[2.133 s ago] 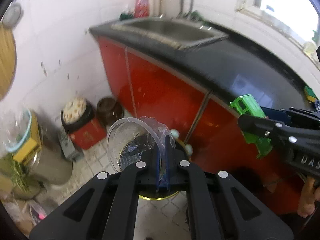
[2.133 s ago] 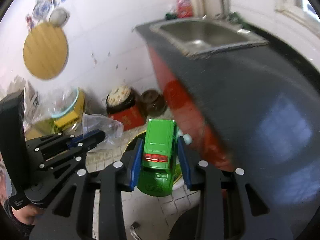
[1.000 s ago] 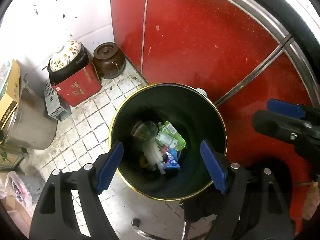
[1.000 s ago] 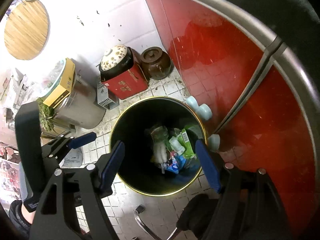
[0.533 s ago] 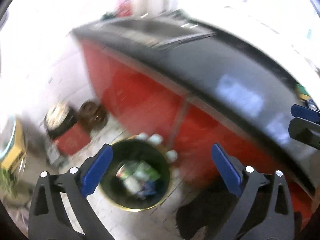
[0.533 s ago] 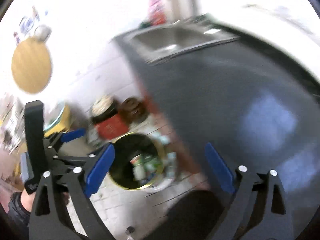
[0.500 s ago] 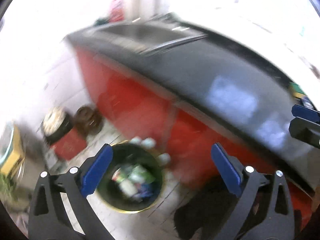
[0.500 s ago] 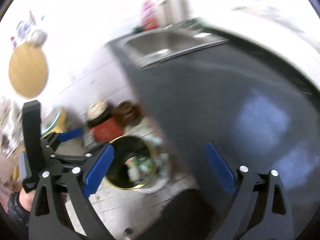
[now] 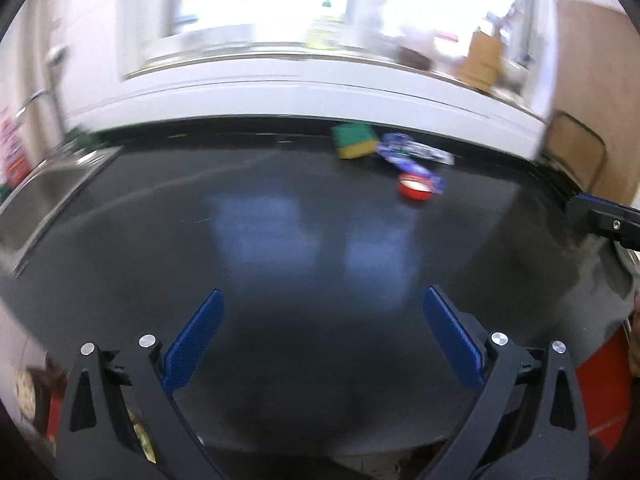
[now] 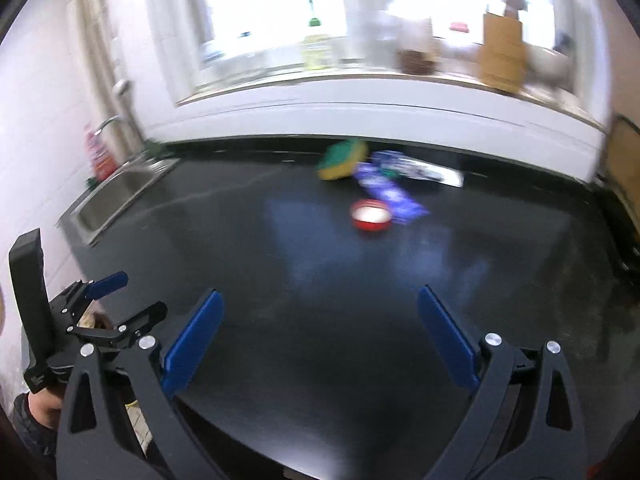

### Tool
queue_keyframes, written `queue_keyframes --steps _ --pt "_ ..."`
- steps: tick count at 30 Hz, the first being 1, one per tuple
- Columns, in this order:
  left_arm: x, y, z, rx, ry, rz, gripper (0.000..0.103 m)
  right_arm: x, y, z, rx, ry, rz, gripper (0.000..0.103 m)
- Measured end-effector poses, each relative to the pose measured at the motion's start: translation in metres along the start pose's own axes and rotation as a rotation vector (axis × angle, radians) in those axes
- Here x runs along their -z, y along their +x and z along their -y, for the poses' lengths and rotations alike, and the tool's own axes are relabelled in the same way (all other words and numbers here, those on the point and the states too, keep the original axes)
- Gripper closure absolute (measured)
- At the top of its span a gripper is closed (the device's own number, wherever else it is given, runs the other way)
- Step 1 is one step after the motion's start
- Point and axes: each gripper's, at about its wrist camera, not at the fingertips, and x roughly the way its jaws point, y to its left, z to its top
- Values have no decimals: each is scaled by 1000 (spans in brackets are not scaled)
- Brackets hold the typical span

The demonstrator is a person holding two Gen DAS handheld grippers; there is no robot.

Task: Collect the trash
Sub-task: 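Move both tools back up to the counter, then grasp the red lid with the left gripper while the right grasps the blue toothpaste box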

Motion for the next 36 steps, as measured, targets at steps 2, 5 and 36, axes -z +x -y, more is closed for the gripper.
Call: queue_keyframes --steps 2,5,36 --pt "-7 12 26 24 40 -10 7 6 -5 24 20 19 -2 9" --pt "-13 25 53 42 98 -25 7 11 -3 40 21 32 -9 9" --pt "-117 245 107 113 268 -209 55 -59 195 115 -5 -127 -252 9"
